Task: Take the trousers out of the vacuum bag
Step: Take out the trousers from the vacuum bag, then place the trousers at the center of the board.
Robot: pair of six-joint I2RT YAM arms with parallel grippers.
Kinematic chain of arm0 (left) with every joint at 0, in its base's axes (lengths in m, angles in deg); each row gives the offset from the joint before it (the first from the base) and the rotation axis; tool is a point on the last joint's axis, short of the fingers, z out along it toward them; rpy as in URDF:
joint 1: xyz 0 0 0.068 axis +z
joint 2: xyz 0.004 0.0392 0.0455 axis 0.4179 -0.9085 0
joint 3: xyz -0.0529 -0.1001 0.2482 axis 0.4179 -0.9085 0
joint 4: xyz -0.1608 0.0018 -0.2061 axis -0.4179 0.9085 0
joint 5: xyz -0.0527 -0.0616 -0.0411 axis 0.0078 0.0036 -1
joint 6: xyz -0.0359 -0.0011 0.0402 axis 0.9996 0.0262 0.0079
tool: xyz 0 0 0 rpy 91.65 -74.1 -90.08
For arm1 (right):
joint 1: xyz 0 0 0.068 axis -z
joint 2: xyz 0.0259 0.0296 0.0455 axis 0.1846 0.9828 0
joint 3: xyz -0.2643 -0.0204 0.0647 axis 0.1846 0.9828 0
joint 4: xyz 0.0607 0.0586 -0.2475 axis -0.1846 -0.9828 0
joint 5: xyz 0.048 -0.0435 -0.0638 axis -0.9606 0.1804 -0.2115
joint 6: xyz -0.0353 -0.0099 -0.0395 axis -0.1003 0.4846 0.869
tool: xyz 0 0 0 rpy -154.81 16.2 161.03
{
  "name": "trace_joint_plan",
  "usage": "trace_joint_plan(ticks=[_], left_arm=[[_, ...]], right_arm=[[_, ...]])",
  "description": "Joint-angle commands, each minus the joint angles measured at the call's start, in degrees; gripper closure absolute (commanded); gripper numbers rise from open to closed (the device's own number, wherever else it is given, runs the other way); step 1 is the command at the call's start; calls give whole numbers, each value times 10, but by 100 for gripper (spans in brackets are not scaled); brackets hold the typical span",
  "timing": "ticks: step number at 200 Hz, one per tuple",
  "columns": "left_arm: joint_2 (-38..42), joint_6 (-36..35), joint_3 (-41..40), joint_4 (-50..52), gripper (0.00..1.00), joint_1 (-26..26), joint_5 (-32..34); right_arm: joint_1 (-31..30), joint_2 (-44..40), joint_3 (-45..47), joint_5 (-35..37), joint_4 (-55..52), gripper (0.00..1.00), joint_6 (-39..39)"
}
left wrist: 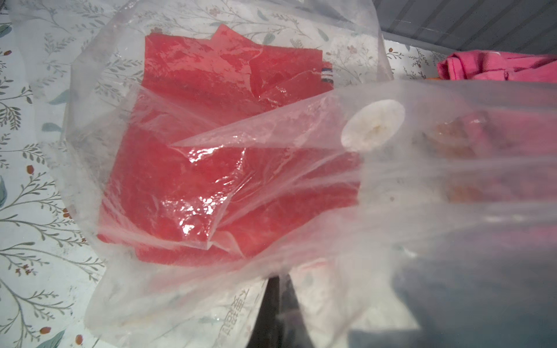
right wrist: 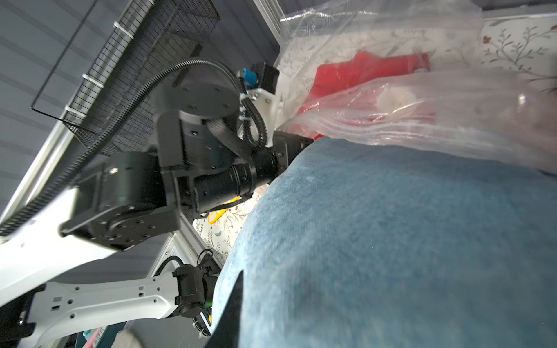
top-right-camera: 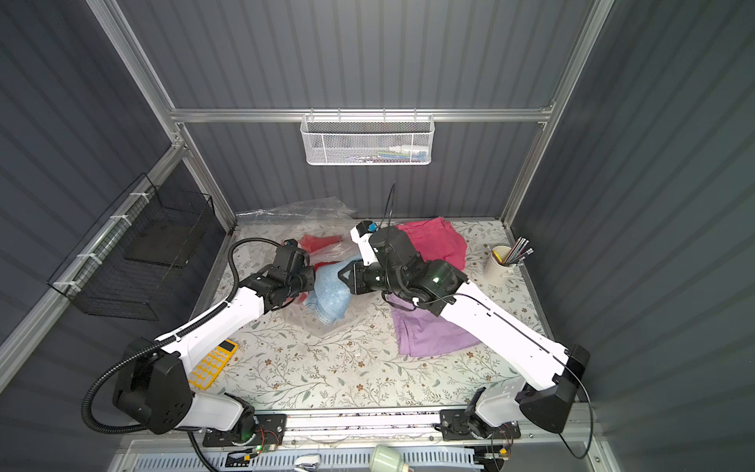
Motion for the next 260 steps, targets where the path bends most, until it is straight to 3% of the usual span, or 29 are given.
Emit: trace_joint_plan(ticks=[1,83,140,164,194,230,260], left_arm=[[-25,1,-14,-4,100,4,0],[-44,-9,-21,-11,100,12,21],[-12,-17,-40,-3,100,27,27],[-1,-19,-46,3,100,36,29],[14,-16,-51,3,100,41,24],[19,-18,-44,9,100,43,21],[29,-27,-44,11,100,51,30]], right_arm=[[4,-55,-69,20,74,100,29],[64,-64,-194,30,-38,100,50],[177,-168,-70,22,-61,100,29],[202,-224,-1,52,-85,100,23],[234,-276,94,40,-97,100,0],[268,-292,162,21,-82,100,0],[315,-267,187,-35,-50,100,13]])
